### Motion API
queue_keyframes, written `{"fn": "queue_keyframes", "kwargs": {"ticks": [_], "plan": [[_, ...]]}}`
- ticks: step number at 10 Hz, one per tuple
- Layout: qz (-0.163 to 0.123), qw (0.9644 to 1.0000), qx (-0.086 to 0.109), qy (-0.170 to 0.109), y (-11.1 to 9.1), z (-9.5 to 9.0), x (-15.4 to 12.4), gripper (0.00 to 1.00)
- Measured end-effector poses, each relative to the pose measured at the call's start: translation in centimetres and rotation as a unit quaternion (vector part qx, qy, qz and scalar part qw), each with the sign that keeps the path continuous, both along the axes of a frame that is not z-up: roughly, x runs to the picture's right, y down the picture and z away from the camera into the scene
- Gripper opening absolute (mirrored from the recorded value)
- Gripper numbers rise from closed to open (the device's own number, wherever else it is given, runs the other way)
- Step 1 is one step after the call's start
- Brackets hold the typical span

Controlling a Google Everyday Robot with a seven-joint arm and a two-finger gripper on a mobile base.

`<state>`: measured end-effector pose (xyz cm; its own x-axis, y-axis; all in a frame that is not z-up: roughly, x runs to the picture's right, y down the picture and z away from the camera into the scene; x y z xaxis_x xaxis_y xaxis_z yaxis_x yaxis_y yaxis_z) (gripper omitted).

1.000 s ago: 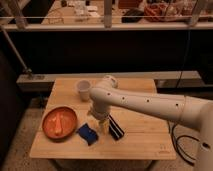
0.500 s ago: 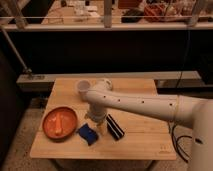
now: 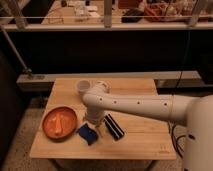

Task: Wipe the white sponge on the table

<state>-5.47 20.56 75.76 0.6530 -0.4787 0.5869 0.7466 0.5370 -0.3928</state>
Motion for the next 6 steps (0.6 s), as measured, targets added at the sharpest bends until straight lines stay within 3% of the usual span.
{"fn": "queue_keyframes", "kwargs": {"ticks": [6], "plan": [[-0.030,0.9995,-0.001,-0.011,1.3,1.5,-0.8,0.80]]}}
